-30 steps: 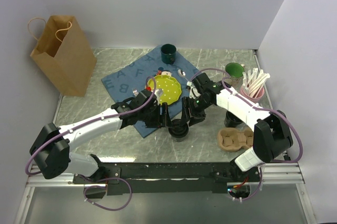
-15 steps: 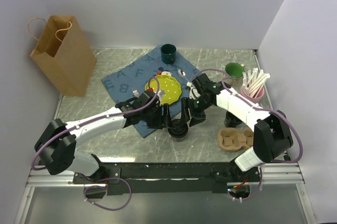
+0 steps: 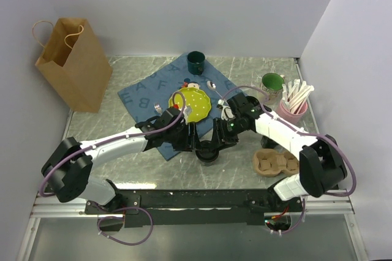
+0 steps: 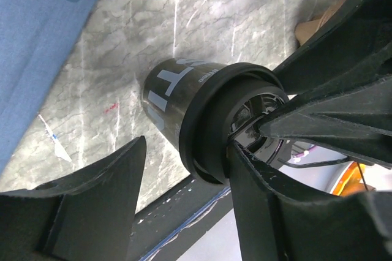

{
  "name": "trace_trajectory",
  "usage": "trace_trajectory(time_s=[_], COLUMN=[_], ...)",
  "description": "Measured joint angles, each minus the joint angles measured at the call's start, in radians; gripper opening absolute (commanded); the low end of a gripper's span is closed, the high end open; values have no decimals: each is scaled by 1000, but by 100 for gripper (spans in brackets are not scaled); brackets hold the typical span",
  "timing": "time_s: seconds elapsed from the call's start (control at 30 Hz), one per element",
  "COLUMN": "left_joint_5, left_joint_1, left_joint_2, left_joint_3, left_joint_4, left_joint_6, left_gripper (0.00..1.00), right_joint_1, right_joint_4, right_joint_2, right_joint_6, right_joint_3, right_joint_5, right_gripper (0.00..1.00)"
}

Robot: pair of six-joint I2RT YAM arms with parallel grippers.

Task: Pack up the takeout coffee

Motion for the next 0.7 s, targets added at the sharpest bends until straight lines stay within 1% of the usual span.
trace_trajectory(time_s=[0.13, 0.43, 0.53, 0.57, 0.63, 0.67, 0.7], left_joint_5=[11, 11, 3, -5, -19, -26, -32], left_joint_1=[1, -2, -6, -10, -16, -19, -22], left_joint_2=[-1, -15, -20, -22, -24, -26, -27], left_joint_3=[-13, -43, -47, -47, -47, -47, -47], left_joint_4=[23, 56, 58, 58, 57, 57, 58], left_joint_6=[-16, -58, -72, -77, -83, -88, -90], left_gripper=[58, 53, 54, 54, 54, 54, 54], right_joint_1=[-13, -68, -85, -89, -94, -96, -98], right_joint_4=[77, 265, 298, 296, 275, 257, 243], right_joint_2=[-37, -48, -44, -41, -39, -39, -39], right_joint_6=[0, -1, 0, -1, -3, -5, -9], right_joint_3=[-58, -169, -186, -183, -172, -161, -151], right_joint_5=[-27, -180, -220, -226, -226, -218, -212], right_gripper=[36, 35, 43, 48, 52, 57, 60])
